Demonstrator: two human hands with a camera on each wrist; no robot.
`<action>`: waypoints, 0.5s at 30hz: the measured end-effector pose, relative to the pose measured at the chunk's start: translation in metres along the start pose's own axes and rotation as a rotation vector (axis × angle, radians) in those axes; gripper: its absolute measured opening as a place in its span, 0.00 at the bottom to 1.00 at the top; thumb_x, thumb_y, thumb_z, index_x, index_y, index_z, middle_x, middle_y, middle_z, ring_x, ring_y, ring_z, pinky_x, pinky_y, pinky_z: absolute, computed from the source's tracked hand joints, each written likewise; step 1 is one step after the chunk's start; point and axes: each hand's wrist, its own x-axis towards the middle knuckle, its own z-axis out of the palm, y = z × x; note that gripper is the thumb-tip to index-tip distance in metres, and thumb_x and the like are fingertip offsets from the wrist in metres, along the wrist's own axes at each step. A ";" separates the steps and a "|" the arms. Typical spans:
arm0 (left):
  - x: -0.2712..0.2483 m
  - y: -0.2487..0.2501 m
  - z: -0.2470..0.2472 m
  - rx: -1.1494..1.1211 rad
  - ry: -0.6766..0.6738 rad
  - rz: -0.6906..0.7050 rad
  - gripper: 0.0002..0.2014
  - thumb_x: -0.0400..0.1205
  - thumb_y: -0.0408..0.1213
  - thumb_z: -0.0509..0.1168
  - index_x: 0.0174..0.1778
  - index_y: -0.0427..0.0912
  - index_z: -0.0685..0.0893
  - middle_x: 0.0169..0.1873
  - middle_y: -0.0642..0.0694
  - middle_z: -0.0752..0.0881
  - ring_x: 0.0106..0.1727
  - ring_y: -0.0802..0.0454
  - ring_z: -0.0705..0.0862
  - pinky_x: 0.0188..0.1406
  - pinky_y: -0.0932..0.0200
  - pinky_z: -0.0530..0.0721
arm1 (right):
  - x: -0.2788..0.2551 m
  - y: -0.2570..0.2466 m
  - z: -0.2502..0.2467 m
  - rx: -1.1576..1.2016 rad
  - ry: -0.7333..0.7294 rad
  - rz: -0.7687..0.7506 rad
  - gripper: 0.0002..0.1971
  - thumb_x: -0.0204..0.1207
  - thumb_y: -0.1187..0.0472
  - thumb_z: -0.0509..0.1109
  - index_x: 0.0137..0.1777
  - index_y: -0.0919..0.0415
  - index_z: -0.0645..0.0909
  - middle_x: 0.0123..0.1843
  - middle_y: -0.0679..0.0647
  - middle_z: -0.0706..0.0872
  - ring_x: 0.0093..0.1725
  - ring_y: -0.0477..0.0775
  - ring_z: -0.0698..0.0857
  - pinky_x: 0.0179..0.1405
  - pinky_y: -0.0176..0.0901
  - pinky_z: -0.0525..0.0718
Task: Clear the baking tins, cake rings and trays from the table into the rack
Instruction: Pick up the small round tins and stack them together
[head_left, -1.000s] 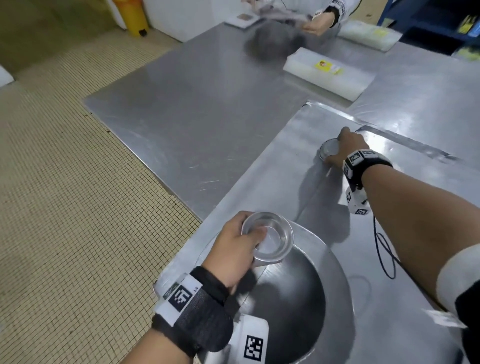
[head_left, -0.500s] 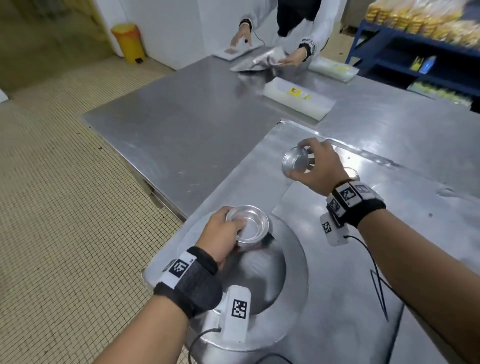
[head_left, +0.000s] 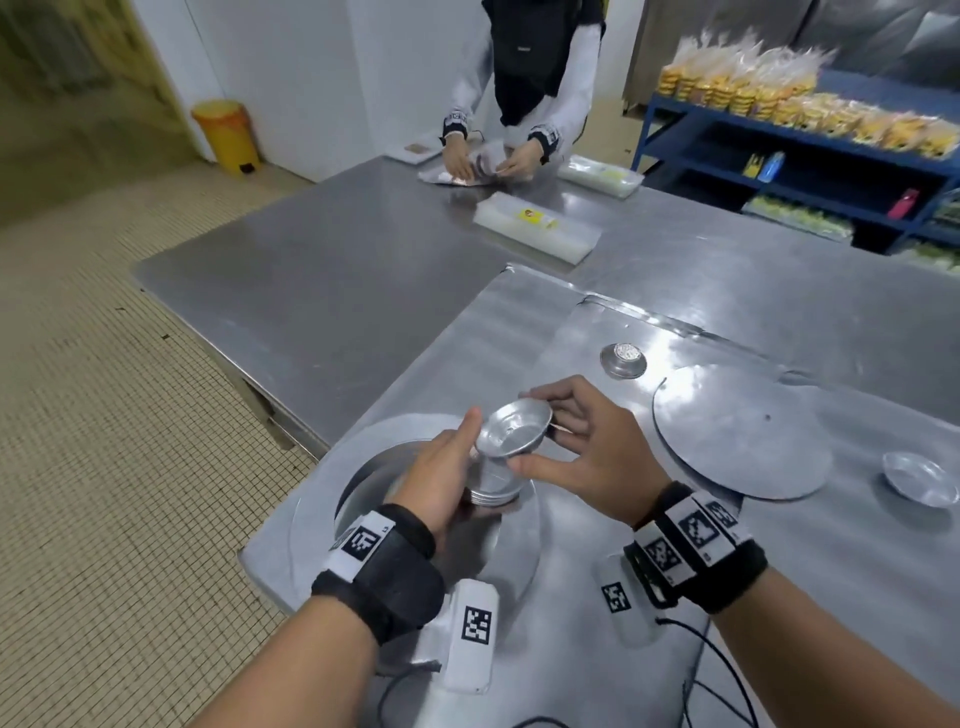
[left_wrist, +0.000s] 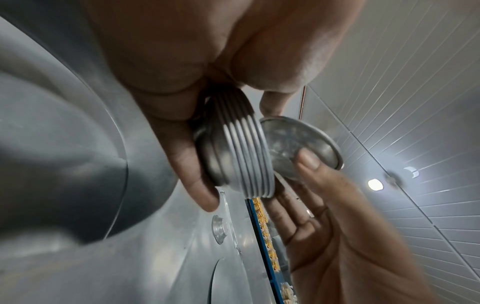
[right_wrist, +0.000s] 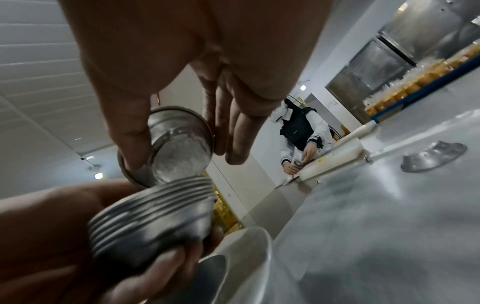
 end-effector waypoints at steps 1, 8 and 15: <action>-0.001 0.000 0.004 -0.021 -0.005 -0.005 0.27 0.84 0.58 0.63 0.64 0.37 0.85 0.55 0.29 0.89 0.56 0.29 0.89 0.57 0.24 0.84 | -0.005 0.001 -0.001 0.002 -0.011 0.004 0.31 0.59 0.65 0.89 0.60 0.58 0.79 0.60 0.48 0.89 0.62 0.45 0.88 0.62 0.42 0.86; -0.002 -0.007 0.024 0.005 0.050 -0.047 0.13 0.83 0.27 0.67 0.62 0.30 0.77 0.61 0.23 0.83 0.50 0.29 0.88 0.51 0.25 0.86 | -0.025 0.019 -0.010 0.031 -0.118 0.039 0.34 0.65 0.67 0.85 0.71 0.59 0.75 0.65 0.50 0.88 0.66 0.49 0.86 0.70 0.48 0.82; 0.002 -0.012 0.033 -0.019 0.008 -0.058 0.14 0.85 0.24 0.60 0.66 0.31 0.78 0.60 0.21 0.84 0.51 0.29 0.88 0.46 0.32 0.90 | -0.019 0.035 -0.026 0.102 -0.278 0.164 0.37 0.71 0.74 0.78 0.79 0.60 0.70 0.72 0.51 0.83 0.72 0.46 0.81 0.72 0.38 0.76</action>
